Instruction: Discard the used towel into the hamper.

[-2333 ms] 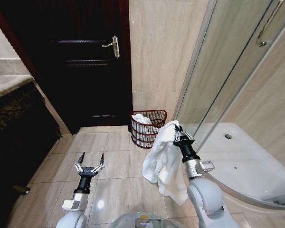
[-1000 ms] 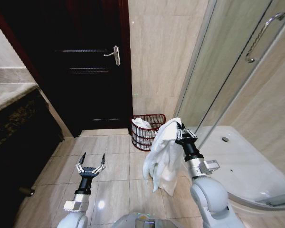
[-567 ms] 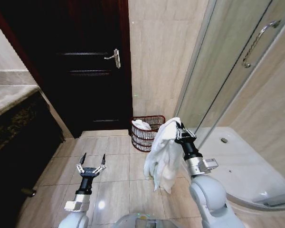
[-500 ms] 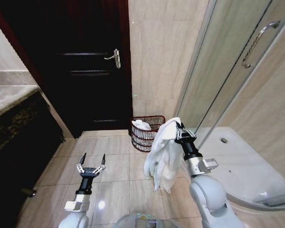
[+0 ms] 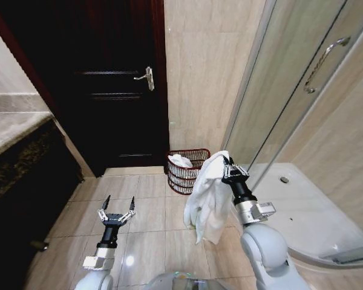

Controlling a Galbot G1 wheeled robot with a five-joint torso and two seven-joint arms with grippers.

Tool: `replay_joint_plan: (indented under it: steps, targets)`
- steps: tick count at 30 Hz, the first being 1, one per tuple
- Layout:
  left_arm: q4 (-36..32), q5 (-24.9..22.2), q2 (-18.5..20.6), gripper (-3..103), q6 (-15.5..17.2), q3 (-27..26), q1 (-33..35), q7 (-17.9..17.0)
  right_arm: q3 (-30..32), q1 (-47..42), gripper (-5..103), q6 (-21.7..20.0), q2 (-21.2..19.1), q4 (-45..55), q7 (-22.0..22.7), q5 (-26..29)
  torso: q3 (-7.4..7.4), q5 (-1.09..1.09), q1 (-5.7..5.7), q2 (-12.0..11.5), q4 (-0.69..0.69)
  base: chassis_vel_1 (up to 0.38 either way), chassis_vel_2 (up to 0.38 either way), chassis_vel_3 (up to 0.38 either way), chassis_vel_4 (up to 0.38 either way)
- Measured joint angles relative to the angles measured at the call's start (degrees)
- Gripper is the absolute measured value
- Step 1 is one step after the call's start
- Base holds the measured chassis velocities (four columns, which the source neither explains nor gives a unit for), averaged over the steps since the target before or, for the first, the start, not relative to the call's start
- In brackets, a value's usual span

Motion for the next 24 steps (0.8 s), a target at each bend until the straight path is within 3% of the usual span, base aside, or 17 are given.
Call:
replay_joint_plan:
  steps: [24]
  targets:
    - [0.57,-0.17,0.29,100,-0.45,-0.08,-0.14,-0.05,-0.23,0.2,2,-0.03,0.51,-1.08,-0.59,-0.86,3.37,0.0,2.4,5.76,0.0,0.018,0.019,-0.019,-0.02]
